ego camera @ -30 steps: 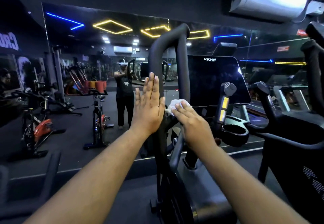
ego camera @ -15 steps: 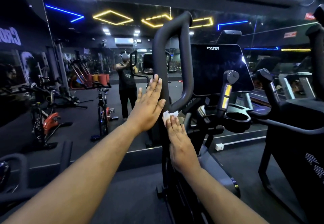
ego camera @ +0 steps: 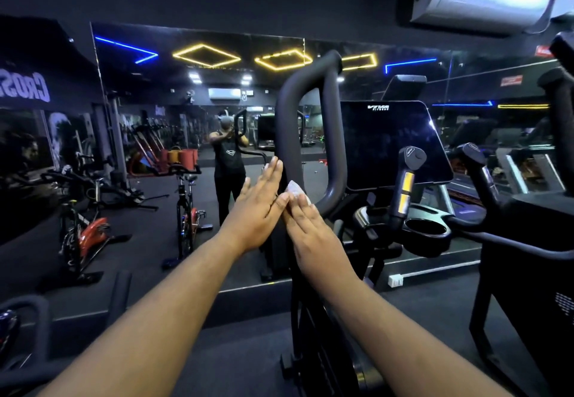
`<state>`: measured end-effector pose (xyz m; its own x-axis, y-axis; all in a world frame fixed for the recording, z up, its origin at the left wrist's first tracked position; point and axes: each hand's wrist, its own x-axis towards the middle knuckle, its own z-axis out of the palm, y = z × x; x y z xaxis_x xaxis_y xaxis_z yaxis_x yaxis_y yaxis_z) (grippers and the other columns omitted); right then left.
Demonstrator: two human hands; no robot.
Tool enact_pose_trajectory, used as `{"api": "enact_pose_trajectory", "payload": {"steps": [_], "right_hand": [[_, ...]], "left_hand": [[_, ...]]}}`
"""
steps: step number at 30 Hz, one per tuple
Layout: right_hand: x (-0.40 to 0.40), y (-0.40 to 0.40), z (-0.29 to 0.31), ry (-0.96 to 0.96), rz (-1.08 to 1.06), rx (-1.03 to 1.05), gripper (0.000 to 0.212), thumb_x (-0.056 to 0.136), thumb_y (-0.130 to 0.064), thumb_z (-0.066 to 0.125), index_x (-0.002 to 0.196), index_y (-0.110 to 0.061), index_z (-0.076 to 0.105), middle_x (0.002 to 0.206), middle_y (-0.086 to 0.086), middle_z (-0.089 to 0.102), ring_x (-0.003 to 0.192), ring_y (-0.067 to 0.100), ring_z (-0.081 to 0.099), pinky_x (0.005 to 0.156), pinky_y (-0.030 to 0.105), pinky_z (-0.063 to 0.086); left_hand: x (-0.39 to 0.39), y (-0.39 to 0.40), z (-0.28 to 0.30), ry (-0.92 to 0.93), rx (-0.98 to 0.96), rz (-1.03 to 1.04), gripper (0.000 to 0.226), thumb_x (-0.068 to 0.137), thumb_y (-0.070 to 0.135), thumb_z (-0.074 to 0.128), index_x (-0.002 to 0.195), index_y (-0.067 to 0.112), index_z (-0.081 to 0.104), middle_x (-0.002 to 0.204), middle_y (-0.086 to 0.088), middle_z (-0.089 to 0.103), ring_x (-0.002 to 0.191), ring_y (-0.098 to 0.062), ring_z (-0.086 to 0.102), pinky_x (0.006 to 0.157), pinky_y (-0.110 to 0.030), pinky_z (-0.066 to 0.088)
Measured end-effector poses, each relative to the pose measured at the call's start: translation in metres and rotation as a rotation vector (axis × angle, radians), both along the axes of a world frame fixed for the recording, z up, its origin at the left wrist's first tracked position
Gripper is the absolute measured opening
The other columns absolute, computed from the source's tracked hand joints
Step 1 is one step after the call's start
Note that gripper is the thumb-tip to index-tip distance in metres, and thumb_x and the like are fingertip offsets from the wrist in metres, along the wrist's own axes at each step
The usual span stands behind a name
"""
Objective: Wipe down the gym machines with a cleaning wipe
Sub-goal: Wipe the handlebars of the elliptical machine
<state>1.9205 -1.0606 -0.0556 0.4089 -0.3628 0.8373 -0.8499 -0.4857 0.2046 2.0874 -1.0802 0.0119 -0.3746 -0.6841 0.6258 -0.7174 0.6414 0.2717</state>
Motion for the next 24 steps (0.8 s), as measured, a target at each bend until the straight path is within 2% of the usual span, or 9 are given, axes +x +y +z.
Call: {"api": "enact_pose_trajectory", "payload": {"steps": [2,5,8,11,13,15,17,21,24], "right_hand": [[-0.011,0.011,-0.030,0.028,0.036,-0.007,0.059,0.091,0.000,0.044,0.149,-0.001,0.044,0.159,0.017,0.037,0.151,0.032,0.028,0.121,0.042,0.031],[-0.034,0.029,-0.055,0.113,0.131,0.031,0.056,0.090,0.003,0.041,0.145,0.000,0.049,0.153,0.018,0.046,0.145,0.031,0.040,0.108,0.043,0.048],[-0.045,0.023,-0.019,0.023,0.215,0.018,0.051,0.093,0.006,0.041,0.142,0.002,0.052,0.148,0.019,0.051,0.139,0.029,0.049,0.108,0.048,0.047],[-0.034,0.001,0.031,-0.174,0.243,0.015,0.050,0.097,0.008,0.048,0.146,0.001,0.049,0.153,0.020,0.045,0.145,0.028,0.042,0.117,0.047,0.039],[-0.019,-0.009,0.033,-0.186,0.220,0.046,0.057,0.091,0.011,0.057,0.147,0.001,0.048,0.155,0.020,0.043,0.147,0.031,0.038,0.117,0.049,0.038],[-0.012,-0.008,0.006,-0.179,0.191,0.059,0.066,0.088,0.014,0.060,0.150,-0.001,0.044,0.158,0.018,0.038,0.150,0.031,0.032,0.120,0.050,0.032],[-0.012,0.001,-0.030,-0.212,0.213,0.060,0.065,0.089,0.015,0.058,0.150,-0.002,0.043,0.160,0.016,0.037,0.151,0.030,0.029,0.123,0.048,0.028],[-0.013,0.027,-0.090,-0.369,0.297,0.110,0.051,0.097,0.014,0.048,0.147,0.004,0.045,0.158,0.017,0.038,0.149,0.028,0.036,0.121,0.040,0.031],[-0.027,0.038,-0.132,-0.367,0.316,0.217,0.059,0.093,0.020,0.050,0.149,0.001,0.042,0.158,0.016,0.039,0.147,0.026,0.038,0.119,0.040,0.035]], "left_hand": [[0.006,0.003,-0.004,-0.081,-0.022,0.036,0.063,0.110,0.041,0.028,0.161,0.030,-0.006,0.168,0.014,-0.013,0.153,0.001,-0.012,0.128,-0.043,-0.006],[0.015,0.004,-0.006,-0.202,-0.078,0.100,0.064,0.109,0.045,0.026,0.162,0.030,-0.006,0.168,0.012,-0.016,0.154,-0.004,-0.012,0.127,-0.045,-0.006],[0.014,0.000,0.005,-0.214,-0.131,0.112,0.064,0.109,0.043,0.030,0.162,0.028,-0.004,0.168,0.011,-0.015,0.154,-0.004,-0.011,0.127,-0.048,-0.005],[0.007,-0.007,0.018,-0.213,-0.184,0.128,0.063,0.110,0.039,0.030,0.163,0.027,-0.001,0.169,0.008,-0.013,0.156,-0.006,-0.006,0.127,-0.049,-0.003],[0.004,-0.009,0.017,-0.238,-0.246,0.138,0.062,0.107,0.040,0.025,0.163,0.029,0.000,0.169,0.007,-0.014,0.156,-0.009,-0.007,0.127,-0.049,-0.004],[0.003,-0.008,0.009,-0.269,-0.291,0.131,0.064,0.103,0.040,0.020,0.163,0.028,0.002,0.169,0.006,-0.013,0.156,-0.011,-0.010,0.127,-0.050,-0.004],[0.003,-0.007,-0.001,-0.280,-0.325,0.124,0.063,0.104,0.040,0.018,0.163,0.025,0.006,0.170,0.004,-0.009,0.157,-0.014,-0.007,0.127,-0.053,-0.001],[0.002,-0.003,-0.011,-0.361,-0.455,0.134,0.060,0.106,0.037,0.024,0.162,0.019,0.017,0.171,-0.006,0.006,0.158,-0.022,0.003,0.125,-0.059,0.005],[-0.008,0.001,-0.022,-0.530,-0.564,0.108,0.058,0.105,0.040,0.029,0.159,0.017,0.032,0.169,-0.011,0.017,0.157,-0.027,0.012,0.122,-0.065,0.011]]}}
